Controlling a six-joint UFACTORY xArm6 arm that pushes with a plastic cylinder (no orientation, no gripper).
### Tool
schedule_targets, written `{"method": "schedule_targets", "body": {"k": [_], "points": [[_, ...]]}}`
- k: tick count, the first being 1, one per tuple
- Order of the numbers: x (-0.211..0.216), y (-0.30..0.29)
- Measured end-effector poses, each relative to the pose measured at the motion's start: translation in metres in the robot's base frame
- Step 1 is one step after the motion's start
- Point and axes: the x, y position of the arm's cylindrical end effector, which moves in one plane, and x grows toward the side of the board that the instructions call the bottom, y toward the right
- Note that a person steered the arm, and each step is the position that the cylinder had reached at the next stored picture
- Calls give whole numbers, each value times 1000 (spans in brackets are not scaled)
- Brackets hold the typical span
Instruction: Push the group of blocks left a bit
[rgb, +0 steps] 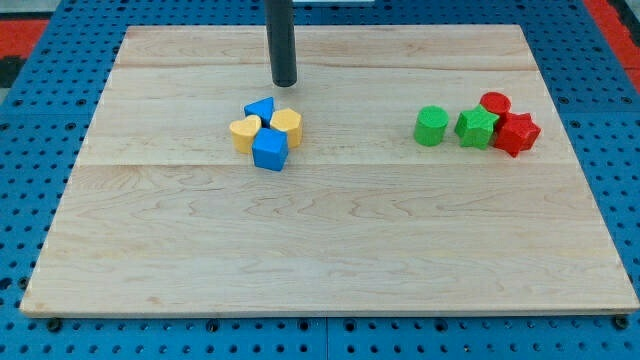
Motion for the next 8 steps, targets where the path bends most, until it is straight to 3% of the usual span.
{"method": "schedule_targets", "body": {"k": [2,3,5,6,7,8], "points": [[0,4],[-6,50],[-20,206],[2,304],[61,348],[111,353]]}}
